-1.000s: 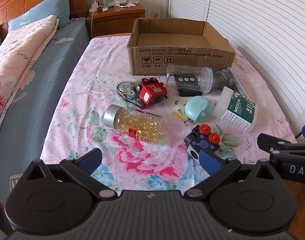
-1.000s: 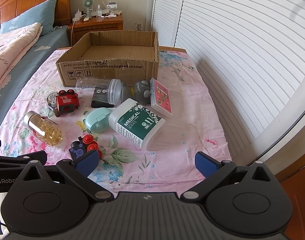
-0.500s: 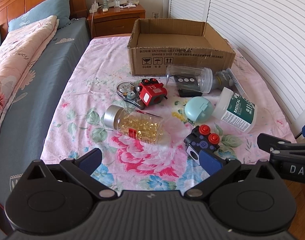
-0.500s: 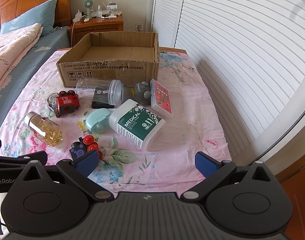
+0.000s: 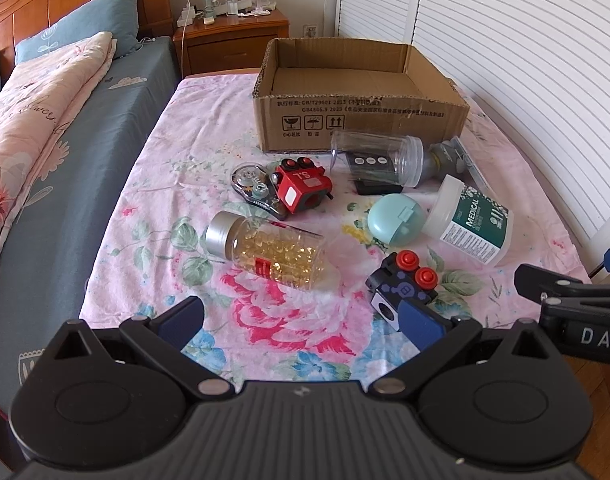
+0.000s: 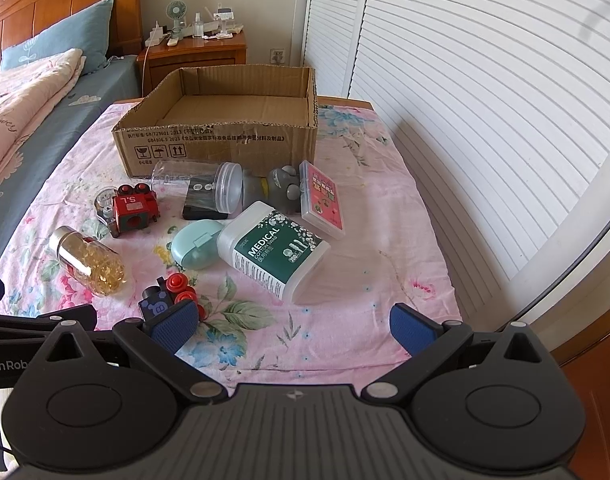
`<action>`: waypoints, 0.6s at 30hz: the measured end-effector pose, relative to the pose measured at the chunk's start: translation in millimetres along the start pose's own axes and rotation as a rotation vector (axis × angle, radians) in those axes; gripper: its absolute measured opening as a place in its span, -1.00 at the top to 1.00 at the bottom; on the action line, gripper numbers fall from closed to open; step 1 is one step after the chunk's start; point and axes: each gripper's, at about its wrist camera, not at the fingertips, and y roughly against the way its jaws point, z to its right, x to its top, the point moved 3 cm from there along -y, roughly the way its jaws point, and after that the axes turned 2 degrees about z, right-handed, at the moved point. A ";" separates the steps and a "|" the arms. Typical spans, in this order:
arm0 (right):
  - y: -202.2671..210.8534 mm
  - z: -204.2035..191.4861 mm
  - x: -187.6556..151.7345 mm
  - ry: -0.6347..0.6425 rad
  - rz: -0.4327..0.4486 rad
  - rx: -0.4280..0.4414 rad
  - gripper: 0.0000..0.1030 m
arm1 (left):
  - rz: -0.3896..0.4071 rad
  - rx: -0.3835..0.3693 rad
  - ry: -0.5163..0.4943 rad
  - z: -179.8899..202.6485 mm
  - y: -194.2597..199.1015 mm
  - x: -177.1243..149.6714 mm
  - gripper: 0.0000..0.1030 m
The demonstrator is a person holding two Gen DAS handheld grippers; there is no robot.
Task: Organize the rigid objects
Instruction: 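Move left tool toward capsule jar while right tool moves toward MEDICAL tub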
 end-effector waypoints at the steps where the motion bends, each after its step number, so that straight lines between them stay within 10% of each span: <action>1: 0.1 0.0 0.1 0.001 0.001 0.000 -1.00 | 0.001 0.000 -0.001 0.2 -0.1 0.4 -0.98; 18: -4.3 -2.1 6.4 0.012 0.014 -0.008 -1.00 | 0.016 -0.018 -0.028 0.2 -6.5 7.0 -0.98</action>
